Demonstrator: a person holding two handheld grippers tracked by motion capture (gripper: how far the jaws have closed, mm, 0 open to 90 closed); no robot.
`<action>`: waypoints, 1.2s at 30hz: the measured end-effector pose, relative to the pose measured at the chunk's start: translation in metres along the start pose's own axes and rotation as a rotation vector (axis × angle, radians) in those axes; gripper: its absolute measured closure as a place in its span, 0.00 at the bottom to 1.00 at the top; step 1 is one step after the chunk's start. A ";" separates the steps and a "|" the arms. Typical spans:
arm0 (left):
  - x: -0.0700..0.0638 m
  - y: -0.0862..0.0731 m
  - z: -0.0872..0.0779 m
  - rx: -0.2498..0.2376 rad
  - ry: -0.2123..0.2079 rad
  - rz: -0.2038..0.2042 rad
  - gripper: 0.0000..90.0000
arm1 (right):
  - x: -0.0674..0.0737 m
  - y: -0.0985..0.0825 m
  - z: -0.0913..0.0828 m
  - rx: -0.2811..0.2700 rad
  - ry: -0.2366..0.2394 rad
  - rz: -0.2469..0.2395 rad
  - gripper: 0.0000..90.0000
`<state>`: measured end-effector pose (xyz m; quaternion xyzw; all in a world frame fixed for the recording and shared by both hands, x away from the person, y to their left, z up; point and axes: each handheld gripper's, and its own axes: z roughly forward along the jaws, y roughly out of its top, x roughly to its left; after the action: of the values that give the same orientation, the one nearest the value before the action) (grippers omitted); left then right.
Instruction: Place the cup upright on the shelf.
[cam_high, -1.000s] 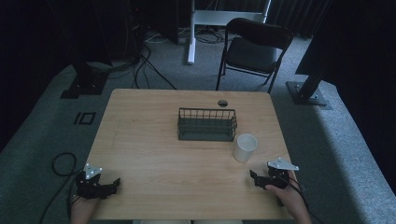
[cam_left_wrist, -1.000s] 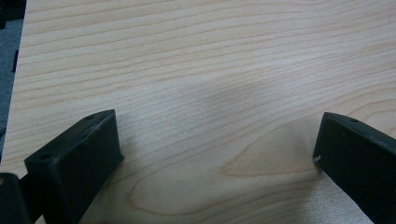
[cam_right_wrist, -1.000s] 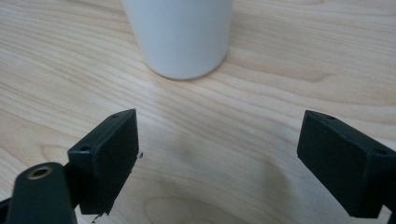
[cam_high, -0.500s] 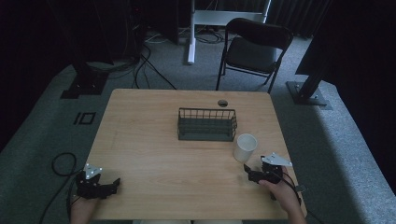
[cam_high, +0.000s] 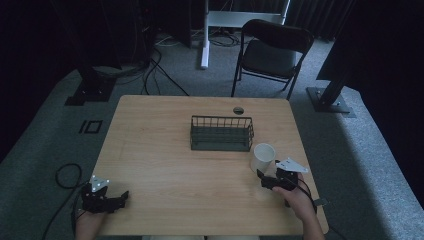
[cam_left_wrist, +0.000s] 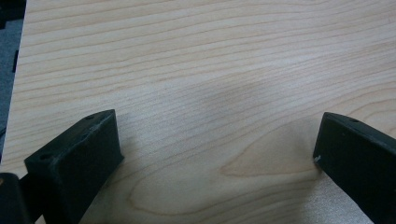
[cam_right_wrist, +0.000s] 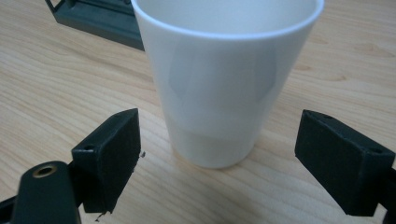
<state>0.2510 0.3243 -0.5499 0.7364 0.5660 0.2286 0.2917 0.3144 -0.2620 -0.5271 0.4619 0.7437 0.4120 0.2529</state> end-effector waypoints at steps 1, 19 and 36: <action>0.000 0.000 0.000 0.000 0.000 0.000 0.01 | 0.000 0.001 0.001 -0.003 -0.002 0.003 0.16; 0.000 0.000 0.000 0.000 0.000 0.000 0.01 | 0.002 0.013 0.014 -0.081 -0.020 0.046 0.16; 0.000 0.000 0.000 0.000 0.000 0.000 0.01 | 0.005 0.026 0.015 -0.128 -0.025 0.057 0.17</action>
<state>0.2510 0.3242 -0.5499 0.7363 0.5661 0.2286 0.2917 0.3359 -0.2462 -0.5131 0.4707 0.6991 0.4601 0.2793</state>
